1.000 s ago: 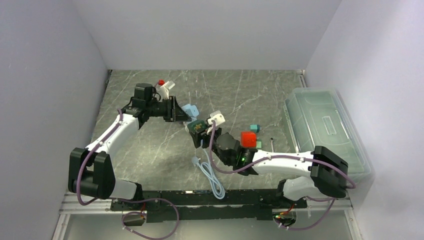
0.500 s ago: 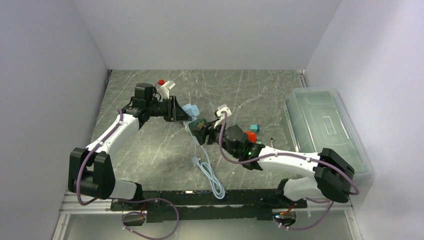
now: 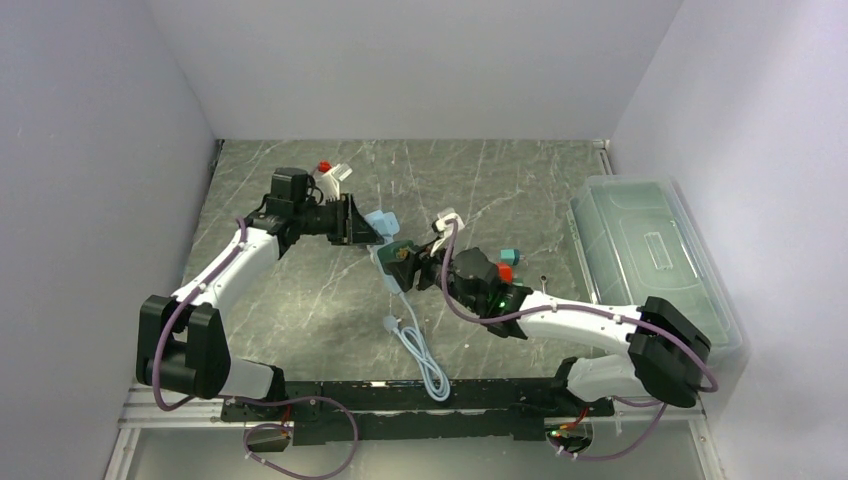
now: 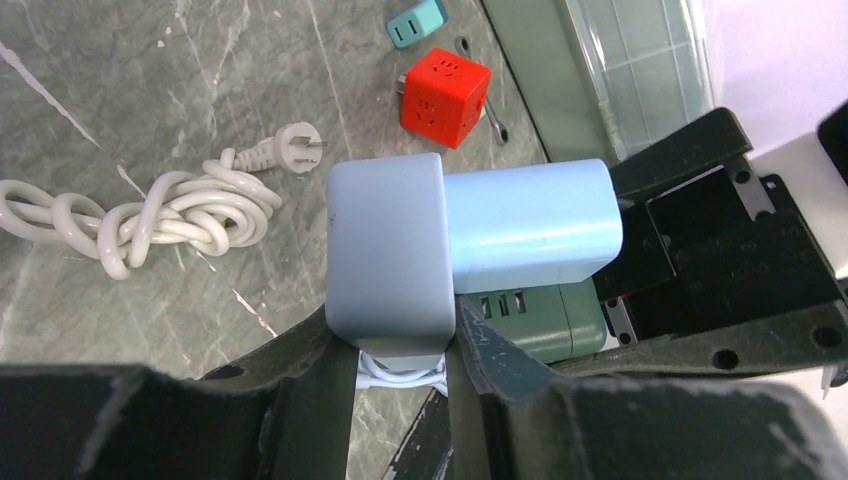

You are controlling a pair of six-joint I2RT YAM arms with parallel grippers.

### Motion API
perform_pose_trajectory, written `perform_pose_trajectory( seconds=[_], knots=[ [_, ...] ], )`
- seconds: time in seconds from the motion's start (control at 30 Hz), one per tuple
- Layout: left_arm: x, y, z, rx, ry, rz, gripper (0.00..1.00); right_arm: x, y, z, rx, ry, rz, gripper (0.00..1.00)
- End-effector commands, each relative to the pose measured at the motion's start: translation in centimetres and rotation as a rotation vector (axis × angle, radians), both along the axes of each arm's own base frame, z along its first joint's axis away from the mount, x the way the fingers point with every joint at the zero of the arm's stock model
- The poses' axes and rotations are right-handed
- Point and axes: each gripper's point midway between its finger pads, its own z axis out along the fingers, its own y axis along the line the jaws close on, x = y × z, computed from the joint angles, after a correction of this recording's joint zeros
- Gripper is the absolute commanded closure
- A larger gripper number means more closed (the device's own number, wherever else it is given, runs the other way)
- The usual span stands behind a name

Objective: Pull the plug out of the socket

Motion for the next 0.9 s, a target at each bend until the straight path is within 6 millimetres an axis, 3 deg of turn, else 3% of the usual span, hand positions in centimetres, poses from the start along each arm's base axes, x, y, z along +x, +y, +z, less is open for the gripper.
perform_pose_trajectory(
  seconds=[0.0,0.17,0.53,0.87],
  knots=[
    [0.2,-0.2,2.2,0.008,-0.112,-0.032,1.00,0.7,0.4,5.3,0.039,-0.115,-0.106,1.00],
    [0.3,-0.3,2.1,0.006,-0.110,-0.034,1.00,0.7,0.7,5.1,-0.023,-0.121,-0.147,1.00],
    [-0.2,-0.3,2.5,0.041,-0.167,-0.044,1.00,2.2,1.1,5.4,0.029,0.045,0.050,1.00],
    [0.8,0.3,0.9,0.108,-0.115,0.013,1.00,2.0,0.8,4.7,-0.057,-0.025,-0.085,1.00]
  ],
)
